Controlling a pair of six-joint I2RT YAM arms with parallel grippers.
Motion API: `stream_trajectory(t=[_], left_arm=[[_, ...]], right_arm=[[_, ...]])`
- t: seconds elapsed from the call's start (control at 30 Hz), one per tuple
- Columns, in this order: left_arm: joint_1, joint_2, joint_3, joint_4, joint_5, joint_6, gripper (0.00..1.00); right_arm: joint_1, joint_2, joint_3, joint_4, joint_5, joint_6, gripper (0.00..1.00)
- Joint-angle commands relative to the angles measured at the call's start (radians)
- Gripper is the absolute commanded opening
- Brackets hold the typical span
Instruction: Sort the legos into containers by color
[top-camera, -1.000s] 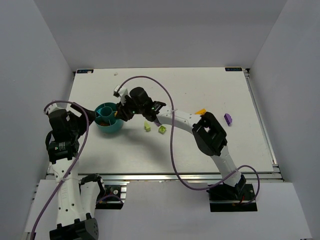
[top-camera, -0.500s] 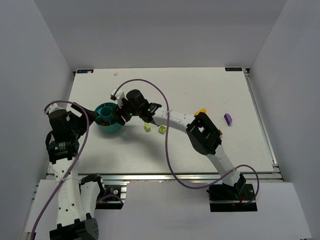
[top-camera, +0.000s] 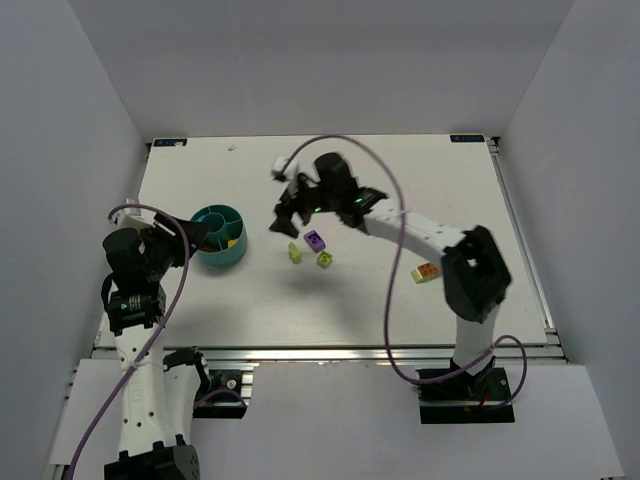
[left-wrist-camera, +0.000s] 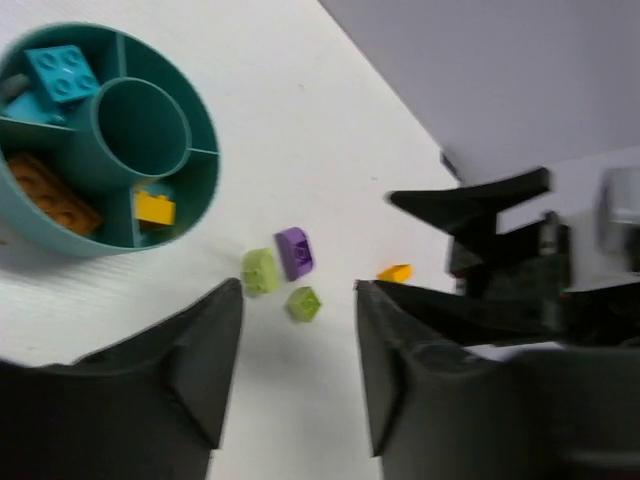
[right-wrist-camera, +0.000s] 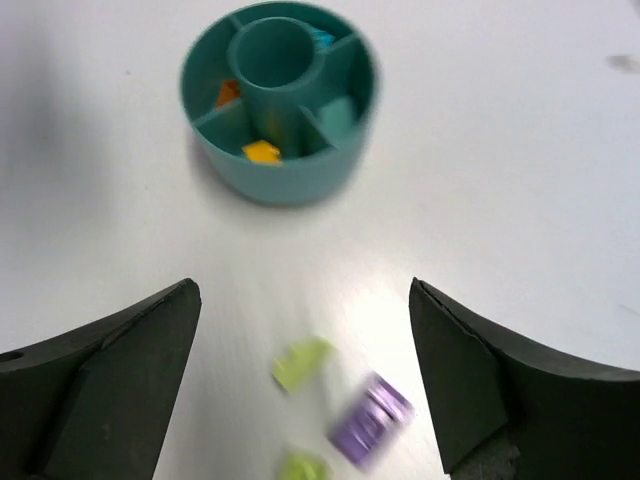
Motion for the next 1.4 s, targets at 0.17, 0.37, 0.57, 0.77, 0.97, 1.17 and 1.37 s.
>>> stream_trajectory(t=[0.17, 0.37, 0.57, 0.77, 0.97, 1.17, 1.37], left_arm=[[-0.312, 0.027, -0.088, 0.236, -0.054, -0.109, 0.45], [-0.586, 0.185, -0.037, 0.27, -0.236, -0.079, 0.69], [-0.666, 0.297, 0.015, 0.3, -0.26, -0.071, 0.76], [-0.675, 0.259, 0.029, 0.259, -0.305, -0.074, 0.78], [-0.677, 0.176, -0.029, 0.221, -0.358, -0.112, 0.78], [-0.677, 0.12, -0.039, 0.162, -0.403, -0.119, 0.78], [-0.677, 0.098, 0.015, 0.087, -0.486, -0.086, 0.79]], right_arm=[[-0.415, -0.231, -0.106, -0.412, -0.228, -0.327, 0.61], [-0.624, -0.297, -0.226, -0.672, -0.241, -0.959, 0.75], [-0.69, -0.21, -0.254, -0.807, -0.209, -1.539, 0.8], [-0.689, -0.043, -0.101, -0.864, -0.183, -1.673, 0.78], [-0.676, 0.091, 0.021, -0.95, -0.117, -1.728, 0.72], [-0.659, 0.134, 0.019, -0.927, -0.07, -1.707, 0.64], [-0.644, 0.136, 0.036, -0.941, -0.071, -1.667, 0.2]])
